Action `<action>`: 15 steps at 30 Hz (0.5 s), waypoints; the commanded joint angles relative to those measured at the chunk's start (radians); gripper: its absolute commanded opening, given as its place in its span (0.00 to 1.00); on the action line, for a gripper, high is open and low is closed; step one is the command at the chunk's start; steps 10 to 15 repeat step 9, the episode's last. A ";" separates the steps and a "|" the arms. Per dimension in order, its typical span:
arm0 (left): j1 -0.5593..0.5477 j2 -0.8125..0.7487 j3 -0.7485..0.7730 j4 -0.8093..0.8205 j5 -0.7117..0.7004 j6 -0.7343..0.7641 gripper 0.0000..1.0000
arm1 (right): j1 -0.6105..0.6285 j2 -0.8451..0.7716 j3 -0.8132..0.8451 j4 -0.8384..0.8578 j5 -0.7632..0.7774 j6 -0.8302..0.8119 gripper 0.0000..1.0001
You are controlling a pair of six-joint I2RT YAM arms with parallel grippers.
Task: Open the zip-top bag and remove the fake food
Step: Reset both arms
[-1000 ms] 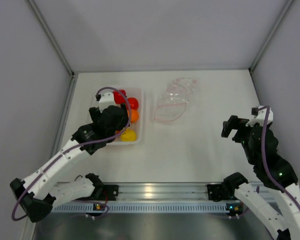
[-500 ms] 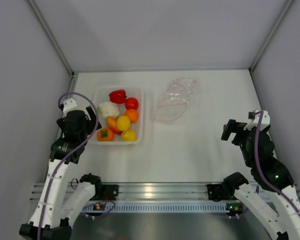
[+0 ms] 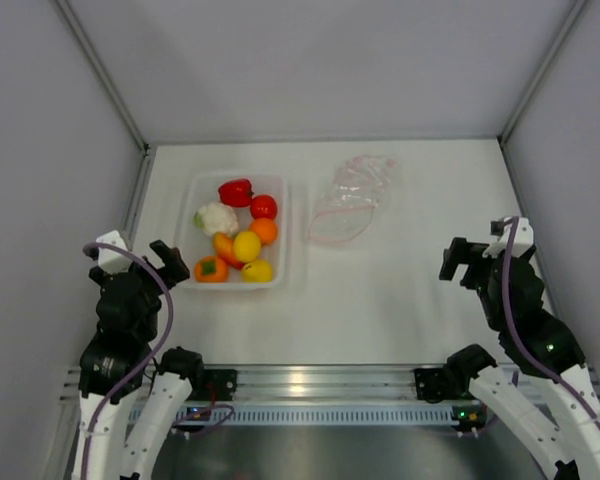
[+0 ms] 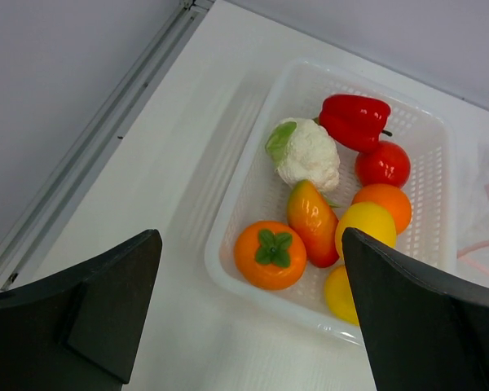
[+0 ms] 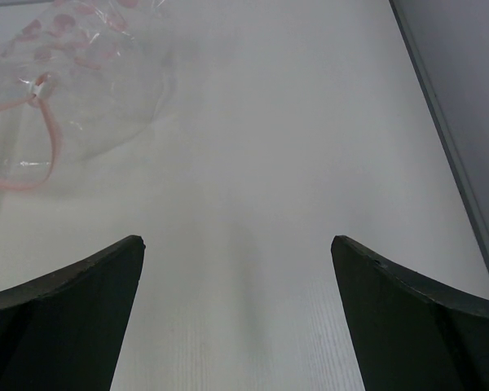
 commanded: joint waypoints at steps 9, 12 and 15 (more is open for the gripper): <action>-0.039 0.083 -0.043 0.031 -0.070 -0.066 0.98 | 0.014 0.029 0.056 0.055 -0.035 0.017 1.00; -0.039 0.083 -0.043 0.031 -0.070 -0.066 0.98 | 0.014 0.029 0.056 0.055 -0.035 0.017 1.00; -0.039 0.083 -0.043 0.031 -0.070 -0.066 0.98 | 0.014 0.029 0.056 0.055 -0.035 0.017 1.00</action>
